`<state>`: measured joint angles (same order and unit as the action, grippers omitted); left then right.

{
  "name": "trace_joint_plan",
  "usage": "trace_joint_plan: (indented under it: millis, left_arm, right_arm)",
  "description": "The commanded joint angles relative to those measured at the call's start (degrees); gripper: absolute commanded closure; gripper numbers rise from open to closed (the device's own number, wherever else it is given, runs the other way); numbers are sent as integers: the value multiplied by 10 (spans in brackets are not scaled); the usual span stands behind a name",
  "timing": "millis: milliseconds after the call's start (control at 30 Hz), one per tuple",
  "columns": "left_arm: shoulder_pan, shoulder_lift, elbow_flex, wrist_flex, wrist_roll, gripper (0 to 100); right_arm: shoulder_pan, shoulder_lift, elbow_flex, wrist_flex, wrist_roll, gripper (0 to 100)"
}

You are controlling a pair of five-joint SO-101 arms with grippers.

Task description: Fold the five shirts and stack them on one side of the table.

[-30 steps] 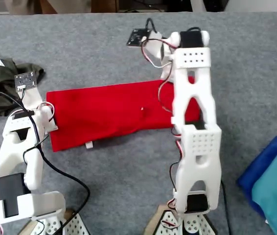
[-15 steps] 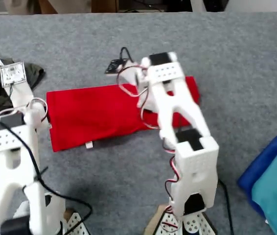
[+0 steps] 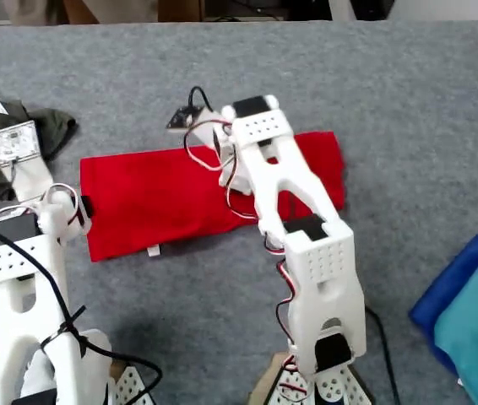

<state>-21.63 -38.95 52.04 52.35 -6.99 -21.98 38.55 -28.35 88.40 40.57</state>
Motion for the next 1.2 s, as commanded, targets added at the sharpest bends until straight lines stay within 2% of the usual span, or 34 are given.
trace_joint_plan:
  millis: [0,200,333,533,700,933,1000,1167]
  left_arm:
    - [-17,22,-40,1,2,762]
    - [-17,172,-156,59,-11,753]
    - [-17,284,-256,96,-39,753]
    - [-17,440,-347,98,-57,757]
    - [2,528,-375,98,-52,757]
    - [40,556,-395,96,11,759]
    - [43,556,-396,94,25,795]
    - [50,578,-400,97,29,981]
  right_arm:
    - [20,-96,-80,56,-4,994]
    - [86,-181,-112,122,-4,994]
    - [171,-209,-99,131,0,994]
    - [277,-256,-59,130,31,994]
    - [303,-292,11,115,50,994]
    - [306,-344,125,55,51,994]
    - [306,-361,155,35,51,994]
    - [306,-394,216,-3,51,994]
